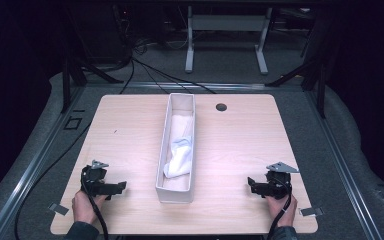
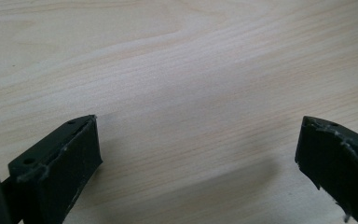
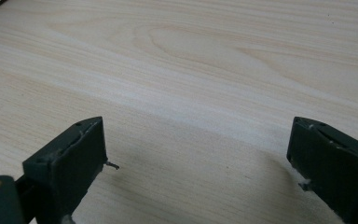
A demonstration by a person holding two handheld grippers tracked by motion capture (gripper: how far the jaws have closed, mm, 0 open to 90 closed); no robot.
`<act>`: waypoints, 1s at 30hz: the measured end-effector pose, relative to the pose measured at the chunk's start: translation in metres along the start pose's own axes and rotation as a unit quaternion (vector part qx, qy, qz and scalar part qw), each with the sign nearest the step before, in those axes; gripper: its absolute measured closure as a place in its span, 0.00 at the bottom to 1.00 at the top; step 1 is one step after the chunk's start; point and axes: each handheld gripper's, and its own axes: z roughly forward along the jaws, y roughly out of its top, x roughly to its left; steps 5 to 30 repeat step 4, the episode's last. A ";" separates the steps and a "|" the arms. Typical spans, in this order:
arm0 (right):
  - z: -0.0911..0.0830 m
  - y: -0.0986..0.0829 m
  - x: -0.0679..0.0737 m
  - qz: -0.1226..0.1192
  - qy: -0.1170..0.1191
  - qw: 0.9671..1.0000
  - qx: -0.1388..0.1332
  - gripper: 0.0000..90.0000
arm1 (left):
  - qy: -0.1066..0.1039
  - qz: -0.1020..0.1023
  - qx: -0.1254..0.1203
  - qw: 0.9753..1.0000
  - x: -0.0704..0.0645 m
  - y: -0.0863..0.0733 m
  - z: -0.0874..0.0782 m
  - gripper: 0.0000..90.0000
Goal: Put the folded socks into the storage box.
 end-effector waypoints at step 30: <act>0.000 0.000 0.000 0.000 0.000 1.000 0.000 0.05 | 0.005 -0.003 -0.010 1.000 0.001 -0.004 0.002 0.00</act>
